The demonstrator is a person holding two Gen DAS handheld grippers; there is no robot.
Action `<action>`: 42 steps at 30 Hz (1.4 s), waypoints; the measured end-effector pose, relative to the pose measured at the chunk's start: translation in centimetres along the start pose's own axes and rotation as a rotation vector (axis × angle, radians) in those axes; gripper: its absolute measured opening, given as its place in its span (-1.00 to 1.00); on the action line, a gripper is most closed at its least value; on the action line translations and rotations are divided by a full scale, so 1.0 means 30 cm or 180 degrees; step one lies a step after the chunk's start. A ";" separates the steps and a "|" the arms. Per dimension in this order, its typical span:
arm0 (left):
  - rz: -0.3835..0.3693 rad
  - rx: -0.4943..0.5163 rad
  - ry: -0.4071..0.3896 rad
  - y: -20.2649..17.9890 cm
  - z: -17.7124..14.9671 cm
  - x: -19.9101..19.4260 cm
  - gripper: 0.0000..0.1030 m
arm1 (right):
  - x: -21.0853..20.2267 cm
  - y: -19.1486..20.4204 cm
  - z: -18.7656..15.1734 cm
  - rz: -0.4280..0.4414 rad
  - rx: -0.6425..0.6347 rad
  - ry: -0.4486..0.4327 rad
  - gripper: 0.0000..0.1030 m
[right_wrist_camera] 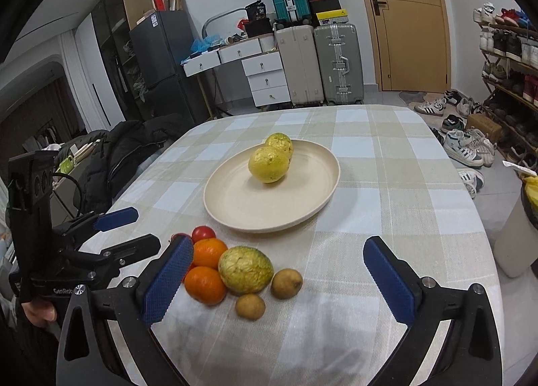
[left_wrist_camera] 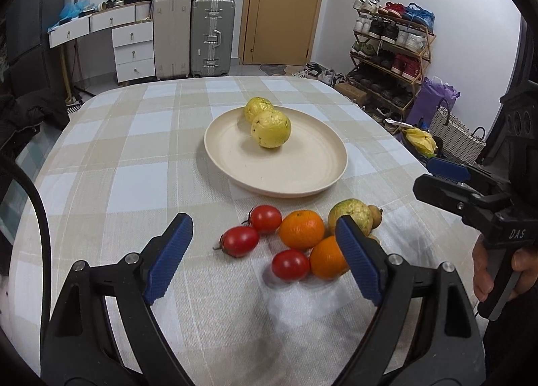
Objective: Organize fruits
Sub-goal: 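Move the right gripper back to the fruits and close on a small brown fruit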
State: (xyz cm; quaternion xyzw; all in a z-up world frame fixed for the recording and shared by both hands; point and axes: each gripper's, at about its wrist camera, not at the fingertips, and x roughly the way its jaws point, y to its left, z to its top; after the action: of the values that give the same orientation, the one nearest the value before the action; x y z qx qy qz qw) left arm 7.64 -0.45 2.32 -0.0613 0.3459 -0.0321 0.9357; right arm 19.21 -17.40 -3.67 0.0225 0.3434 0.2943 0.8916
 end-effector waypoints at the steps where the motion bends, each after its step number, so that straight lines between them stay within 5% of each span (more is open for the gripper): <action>1: -0.0001 -0.0017 -0.0017 0.005 -0.007 -0.009 0.66 | -0.002 0.000 -0.006 -0.0006 0.0005 0.0015 1.00; 42: 0.0085 -0.0100 0.0115 0.035 -0.101 0.015 0.66 | 0.033 0.026 -0.093 -0.0040 -0.0022 0.0376 1.00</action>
State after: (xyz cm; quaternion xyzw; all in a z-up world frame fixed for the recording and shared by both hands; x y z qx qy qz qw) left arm 6.03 0.26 -0.40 -0.0708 0.3640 -0.0153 0.9286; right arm 17.64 -16.69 -6.21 -0.0002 0.3945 0.2907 0.8717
